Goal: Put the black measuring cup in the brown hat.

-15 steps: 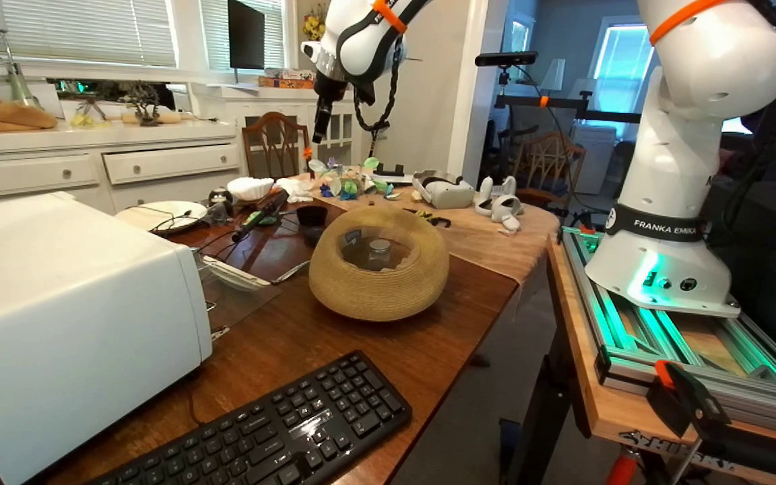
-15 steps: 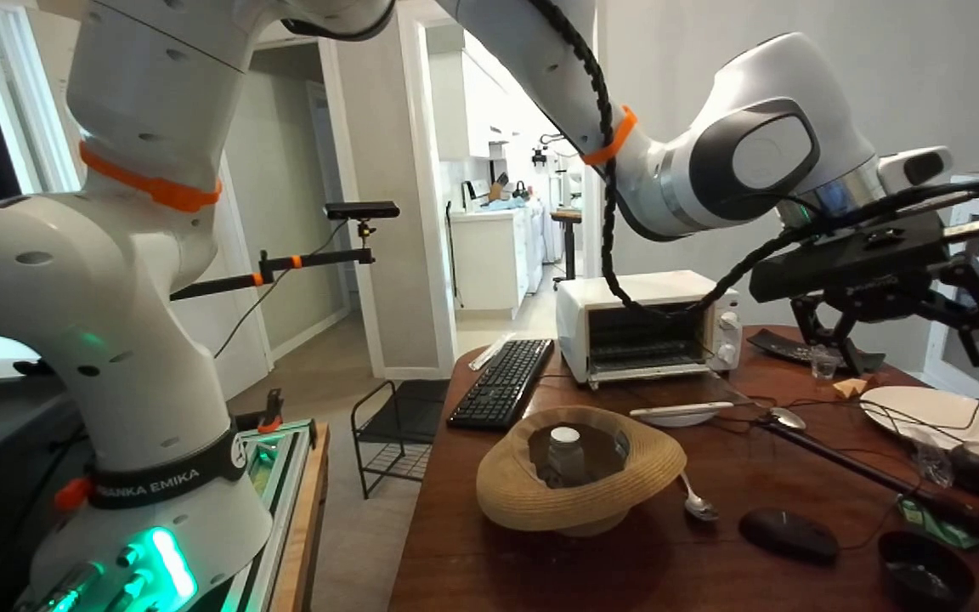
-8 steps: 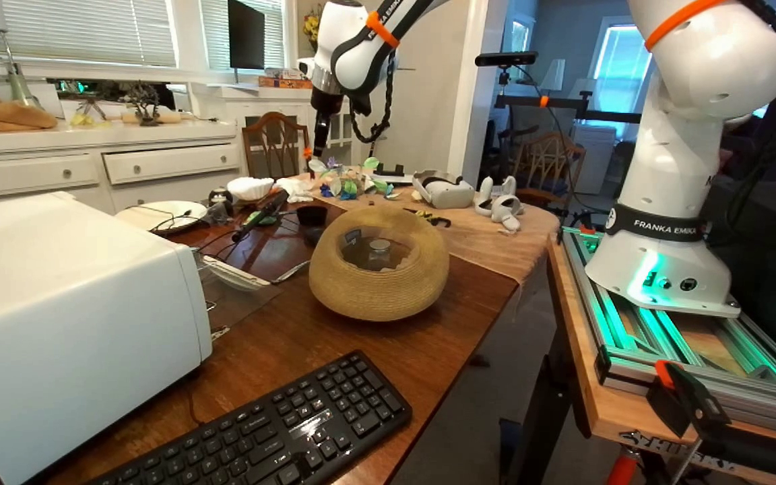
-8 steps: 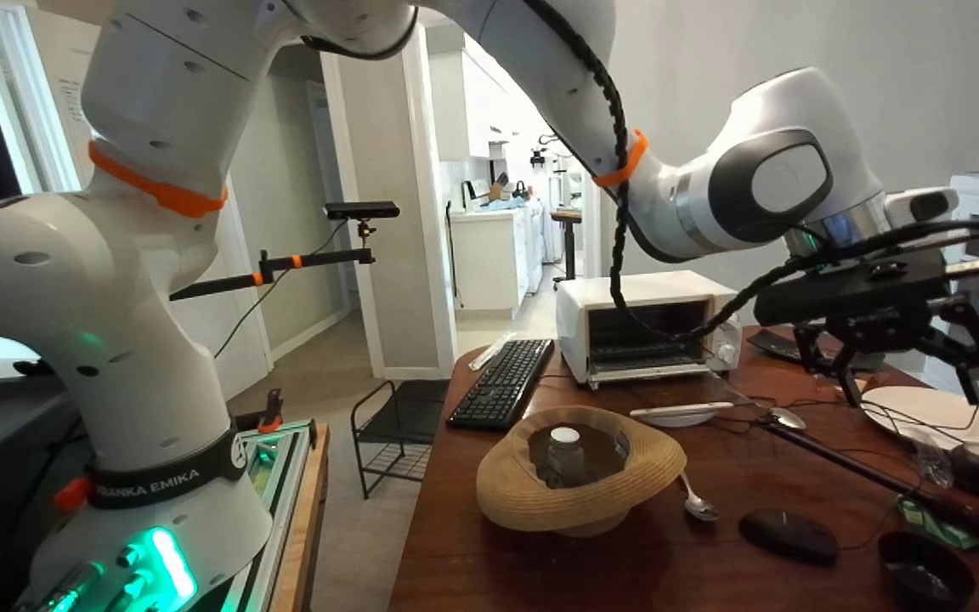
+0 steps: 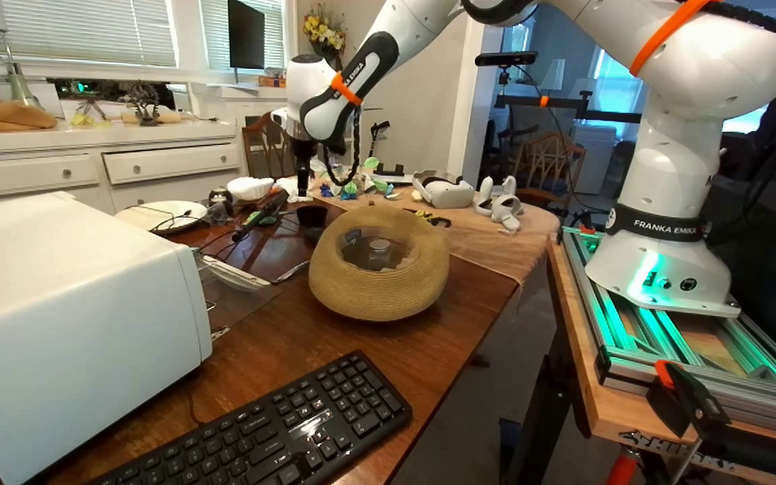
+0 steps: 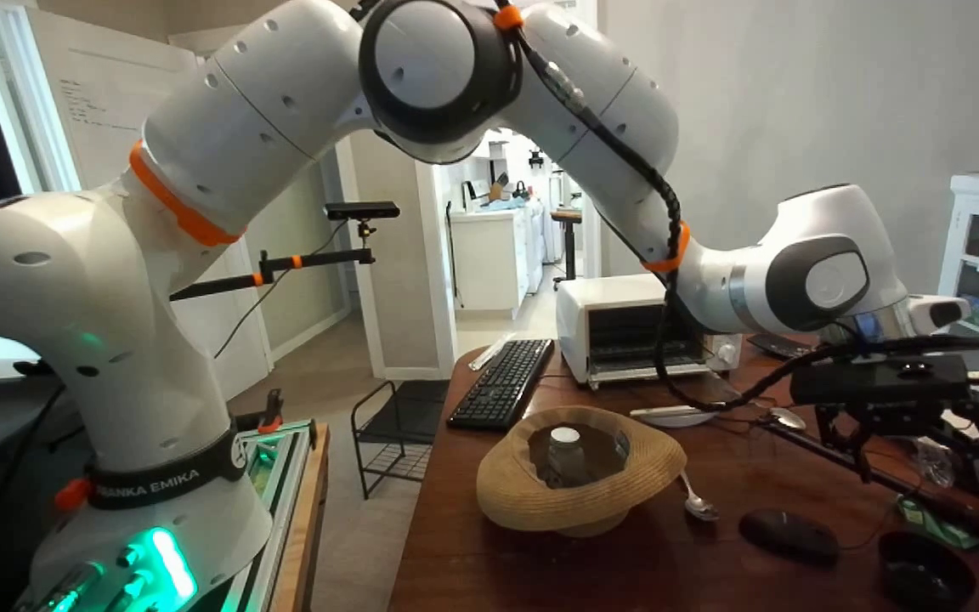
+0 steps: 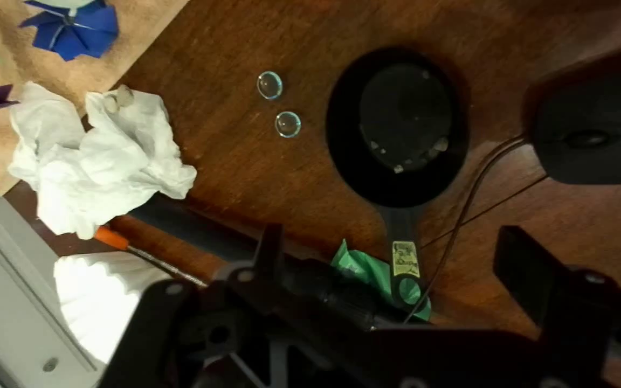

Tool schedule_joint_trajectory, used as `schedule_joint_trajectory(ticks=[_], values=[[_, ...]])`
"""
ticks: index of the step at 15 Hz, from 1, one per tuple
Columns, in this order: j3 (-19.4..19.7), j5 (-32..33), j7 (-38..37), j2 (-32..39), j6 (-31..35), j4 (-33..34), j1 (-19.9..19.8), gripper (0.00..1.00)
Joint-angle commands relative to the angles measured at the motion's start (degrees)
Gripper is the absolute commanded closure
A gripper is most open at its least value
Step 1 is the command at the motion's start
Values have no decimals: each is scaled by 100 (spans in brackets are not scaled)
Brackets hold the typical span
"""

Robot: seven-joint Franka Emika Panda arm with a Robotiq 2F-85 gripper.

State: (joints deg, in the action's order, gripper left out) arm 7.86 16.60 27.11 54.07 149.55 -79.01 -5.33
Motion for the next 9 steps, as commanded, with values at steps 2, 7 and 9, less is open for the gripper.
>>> schedule_joint_trajectory(ticks=[2, 7, 9], values=[[-333, 0, 319, 1080, -857, 1675, -207, 0], [-563, -118, 732, 1748, -1581, 2924, -270, 0], [-462, -35, 546, 1433, -1345, 2401, -204, 0]])
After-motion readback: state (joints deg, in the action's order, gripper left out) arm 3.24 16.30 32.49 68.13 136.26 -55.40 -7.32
